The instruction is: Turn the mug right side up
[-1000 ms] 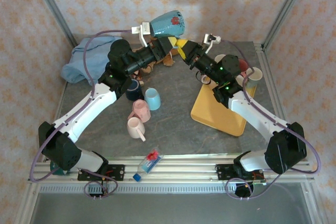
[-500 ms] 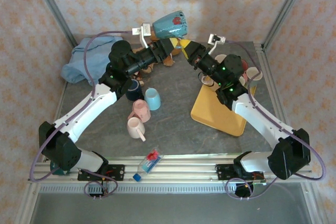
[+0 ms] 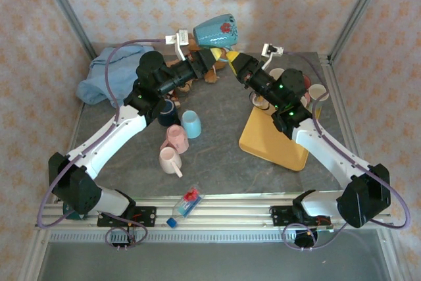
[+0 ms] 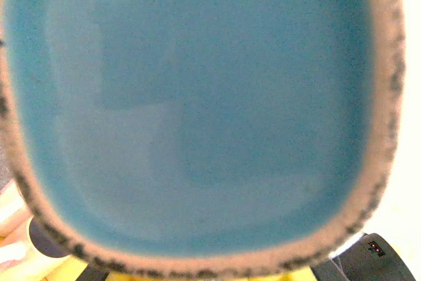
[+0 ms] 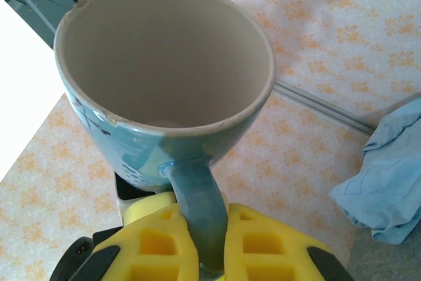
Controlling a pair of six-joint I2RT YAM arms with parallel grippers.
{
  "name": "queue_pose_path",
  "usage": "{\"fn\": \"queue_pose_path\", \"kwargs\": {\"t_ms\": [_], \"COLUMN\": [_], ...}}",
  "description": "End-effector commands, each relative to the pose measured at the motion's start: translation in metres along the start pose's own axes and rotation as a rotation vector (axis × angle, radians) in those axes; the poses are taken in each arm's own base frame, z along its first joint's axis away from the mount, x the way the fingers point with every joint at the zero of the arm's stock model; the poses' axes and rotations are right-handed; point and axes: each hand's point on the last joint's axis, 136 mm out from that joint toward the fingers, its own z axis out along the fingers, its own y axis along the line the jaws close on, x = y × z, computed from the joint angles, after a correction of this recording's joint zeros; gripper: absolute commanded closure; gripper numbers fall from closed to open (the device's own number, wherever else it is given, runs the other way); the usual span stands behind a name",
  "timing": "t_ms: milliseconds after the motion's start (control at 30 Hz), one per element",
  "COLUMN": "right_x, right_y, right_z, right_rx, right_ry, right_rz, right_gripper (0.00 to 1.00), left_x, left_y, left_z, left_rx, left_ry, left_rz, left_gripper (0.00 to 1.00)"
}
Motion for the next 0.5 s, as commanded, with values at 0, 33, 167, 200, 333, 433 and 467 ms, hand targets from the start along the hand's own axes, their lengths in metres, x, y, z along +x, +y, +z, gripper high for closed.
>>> {"fn": "queue_pose_path", "kwargs": {"t_ms": [0,33,167,200,333,433,467], "right_x": [-0.01,-0.011,-0.014,-0.015,-0.016,-0.019,-0.02], "right_y": [0.042,0.042,0.05,0.053,0.056,0.055,0.054], "right_z": [-0.006,-0.005,-0.001,0.0,0.005,0.005,0.006], "right_rx": [-0.128,-0.137,-0.192,-0.206,-0.232,-0.229,-0.227], "right_ry": [-0.033,-0.033,-0.04,-0.037,-0.034,-0.048,-0.052], "right_rz": [-0.037,-0.026,0.019,0.027,0.047,0.051,0.054], "right_gripper": [0.96,0.91,0.79,0.78,0.77,0.77,0.75], "left_x": [-0.005,-0.004,-0.003,-0.002,-0.002,-0.001,-0.001], "left_y": [-0.02,-0.02,-0.021,-0.021,-0.021,-0.02,-0.021], "left_z": [-0.005,-0.006,-0.005,-0.005,-0.003,-0.002,-0.002], "left_rx": [0.059,0.062,0.074,0.078,0.094,0.101,0.104], "left_ry": [-0.013,-0.011,-0.004,-0.004,-0.007,-0.004,-0.003], "left_rz": [0.059,0.06,0.059,0.055,0.038,0.032,0.029], "left_gripper": [1.0,1.0,1.0,1.0,1.0,1.0,1.0]}}
